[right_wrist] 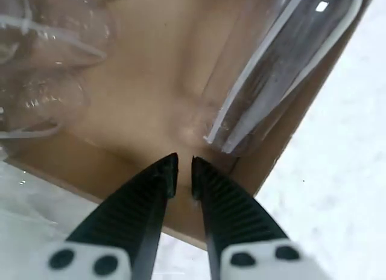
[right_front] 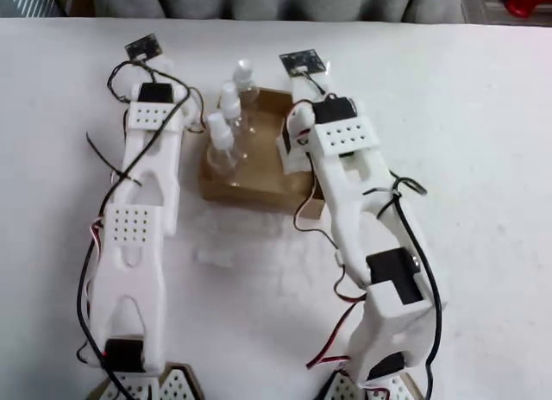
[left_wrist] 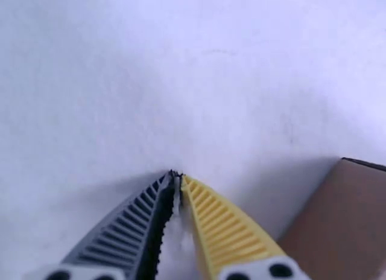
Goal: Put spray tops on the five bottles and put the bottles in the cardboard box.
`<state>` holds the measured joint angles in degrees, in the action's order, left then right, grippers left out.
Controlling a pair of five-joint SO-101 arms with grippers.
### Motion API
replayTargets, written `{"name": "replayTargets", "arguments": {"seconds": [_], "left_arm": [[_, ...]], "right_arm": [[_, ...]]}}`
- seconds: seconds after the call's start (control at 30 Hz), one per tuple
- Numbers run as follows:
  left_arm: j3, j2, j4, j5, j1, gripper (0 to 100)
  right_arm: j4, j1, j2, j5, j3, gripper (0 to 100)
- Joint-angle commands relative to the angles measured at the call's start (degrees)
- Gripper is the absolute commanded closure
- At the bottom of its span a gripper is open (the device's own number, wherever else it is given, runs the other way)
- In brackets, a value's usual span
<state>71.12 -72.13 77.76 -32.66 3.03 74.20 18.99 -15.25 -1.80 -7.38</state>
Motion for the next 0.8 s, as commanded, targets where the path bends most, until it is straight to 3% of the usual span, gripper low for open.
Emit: {"name": "replayTargets", "arguments": {"seconds": [0.0,0.77], "left_arm": [[1.05,-0.13,-1.32,-0.18,-3.12,98],[1.05,-0.13,-1.05,-0.18,-3.21,98]], "right_arm": [[-0.75,-0.48,-1.01,-0.09,-2.81,98.2],[-0.48,-2.51,-13.49,-0.18,-13.54,98.2]]}}
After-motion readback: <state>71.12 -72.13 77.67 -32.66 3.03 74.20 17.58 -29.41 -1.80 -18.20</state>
